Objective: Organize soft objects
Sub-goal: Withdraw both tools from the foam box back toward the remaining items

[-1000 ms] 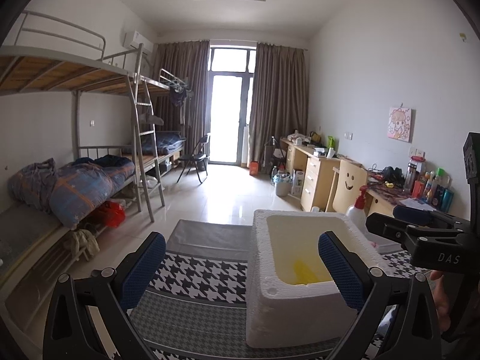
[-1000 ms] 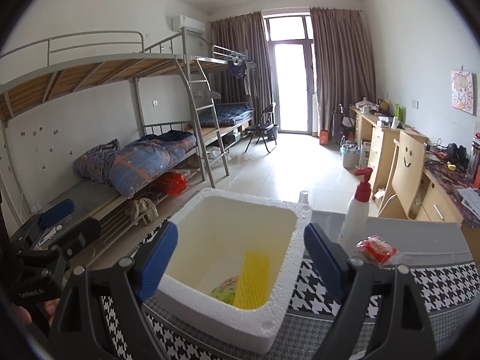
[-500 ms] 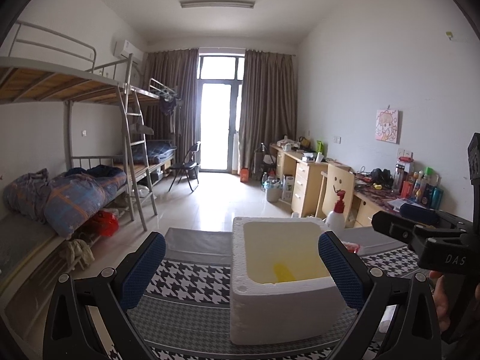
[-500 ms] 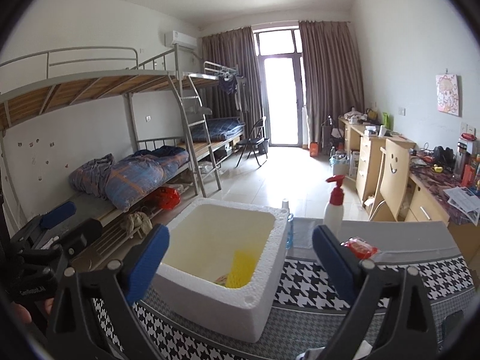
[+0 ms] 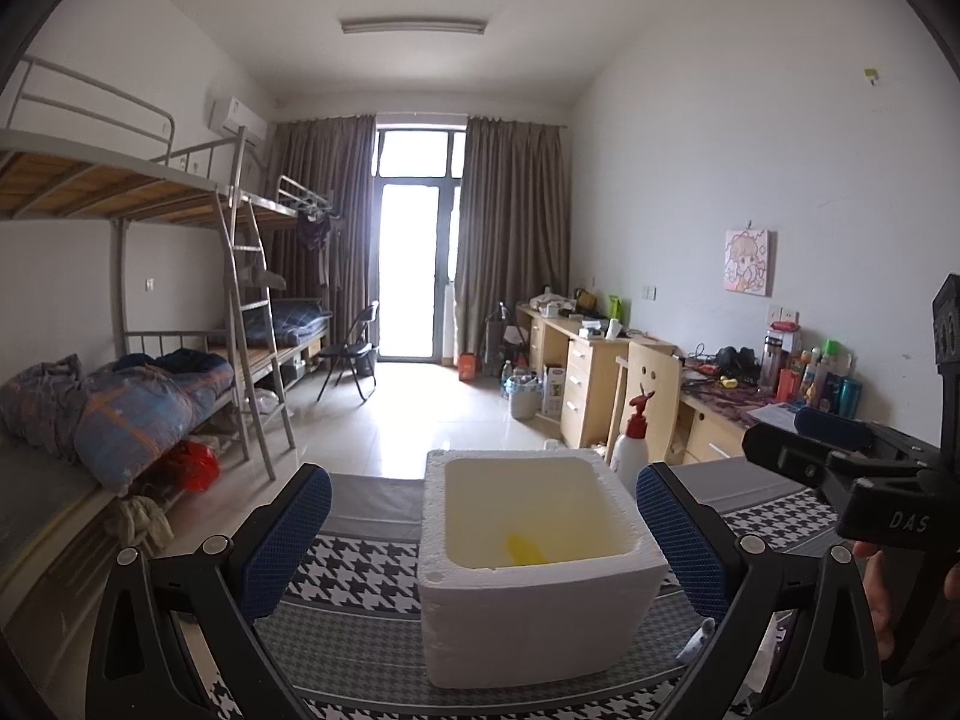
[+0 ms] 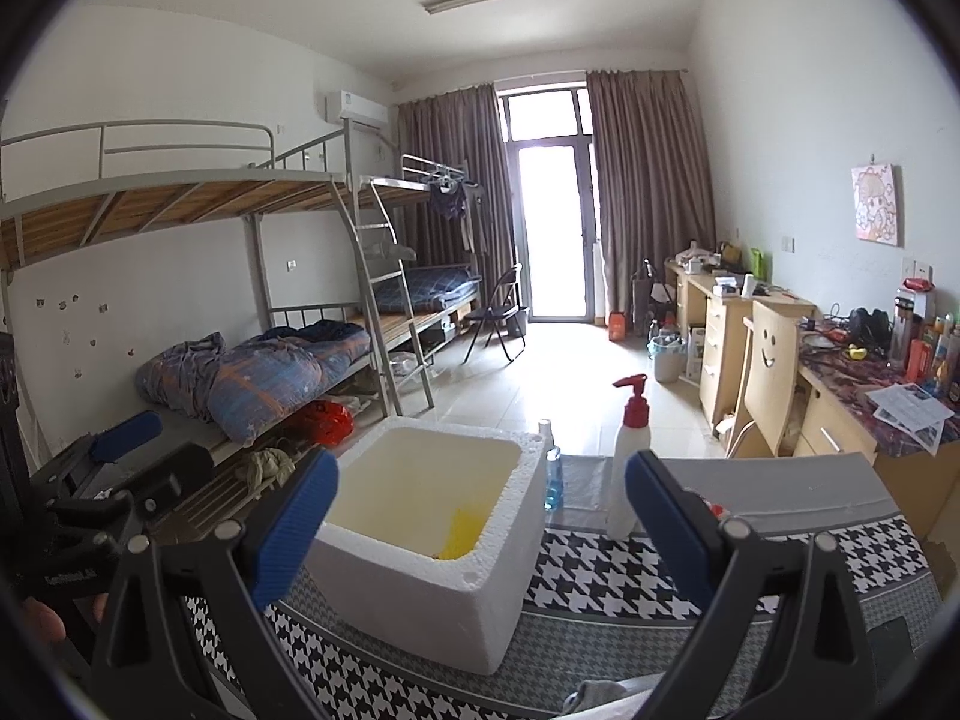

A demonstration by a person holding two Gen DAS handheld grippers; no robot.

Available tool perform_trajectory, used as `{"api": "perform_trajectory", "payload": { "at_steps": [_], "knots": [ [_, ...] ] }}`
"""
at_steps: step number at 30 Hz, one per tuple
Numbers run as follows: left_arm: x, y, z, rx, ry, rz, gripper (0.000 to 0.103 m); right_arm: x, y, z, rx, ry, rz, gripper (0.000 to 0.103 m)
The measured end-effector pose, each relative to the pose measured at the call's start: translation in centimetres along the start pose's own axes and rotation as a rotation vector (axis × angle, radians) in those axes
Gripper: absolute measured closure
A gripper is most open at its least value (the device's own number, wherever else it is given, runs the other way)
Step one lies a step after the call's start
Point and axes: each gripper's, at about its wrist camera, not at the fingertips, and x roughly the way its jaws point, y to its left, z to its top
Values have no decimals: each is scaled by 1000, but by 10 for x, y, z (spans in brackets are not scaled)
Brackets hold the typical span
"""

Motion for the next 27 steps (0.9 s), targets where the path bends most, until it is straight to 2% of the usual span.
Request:
{"api": "perform_trajectory", "payload": {
  "at_steps": [13,27],
  "knots": [
    [-10,-16,-4,17,-18,-34,1,-22,-9,-11,4,-27,-40,5],
    [-9,-29,-14,13,-14,-103,1,-42,-25,-29,15,-49,-101,5]
  ]
}}
